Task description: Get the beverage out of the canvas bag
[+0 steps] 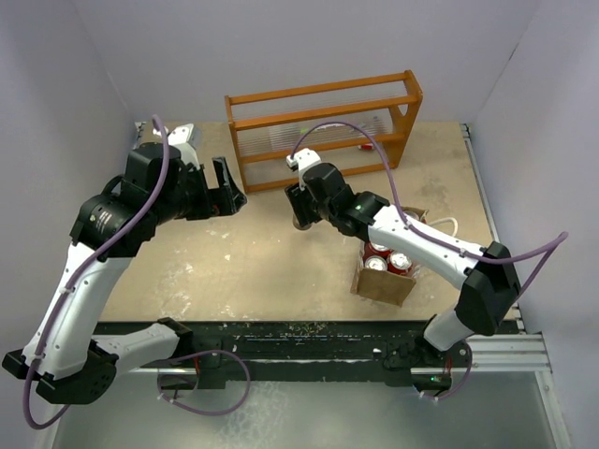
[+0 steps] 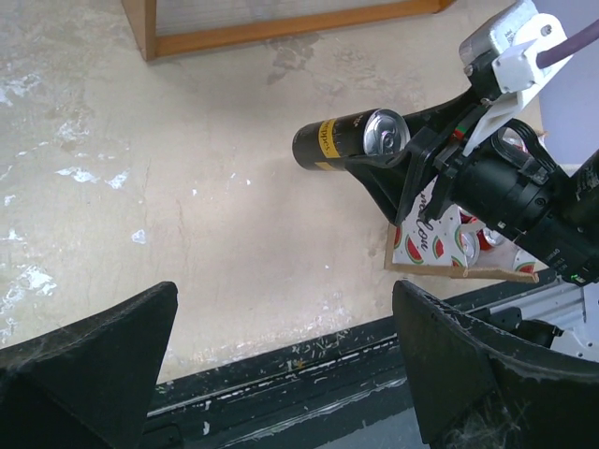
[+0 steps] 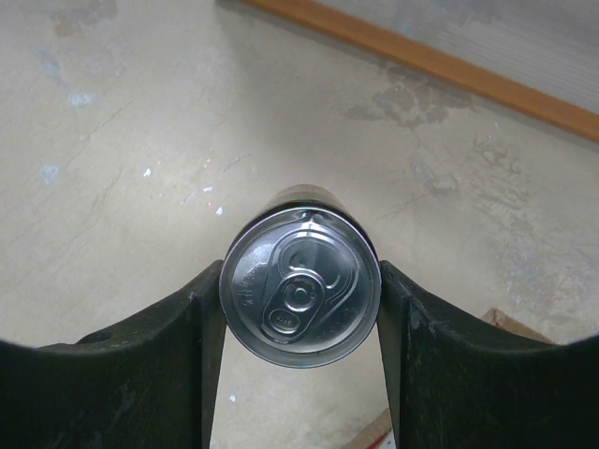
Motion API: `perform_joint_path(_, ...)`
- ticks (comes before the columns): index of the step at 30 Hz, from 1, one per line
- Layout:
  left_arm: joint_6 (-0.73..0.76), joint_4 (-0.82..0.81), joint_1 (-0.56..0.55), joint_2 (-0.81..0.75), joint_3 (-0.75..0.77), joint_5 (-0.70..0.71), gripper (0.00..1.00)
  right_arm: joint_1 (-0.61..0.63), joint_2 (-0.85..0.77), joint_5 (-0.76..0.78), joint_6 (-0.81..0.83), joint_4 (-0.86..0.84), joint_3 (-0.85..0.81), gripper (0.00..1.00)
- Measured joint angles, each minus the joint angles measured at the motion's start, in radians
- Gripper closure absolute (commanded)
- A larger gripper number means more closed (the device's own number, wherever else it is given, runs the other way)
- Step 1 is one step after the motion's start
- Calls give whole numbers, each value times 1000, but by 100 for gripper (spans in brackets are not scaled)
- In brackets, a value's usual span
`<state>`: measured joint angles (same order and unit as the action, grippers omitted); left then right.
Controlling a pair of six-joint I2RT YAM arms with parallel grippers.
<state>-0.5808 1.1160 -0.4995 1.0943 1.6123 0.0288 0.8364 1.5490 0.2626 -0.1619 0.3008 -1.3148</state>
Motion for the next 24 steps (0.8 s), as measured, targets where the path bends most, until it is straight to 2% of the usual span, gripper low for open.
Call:
perform_joint_path(11, 6, 1, 0, 36, 45, 45, 1, -5, 24, 0, -19, -130, 24, 100)
perform_joint_path(24, 19, 8, 0, 48, 58, 66, 1, -5, 123, -22, -13, -142, 27, 100)
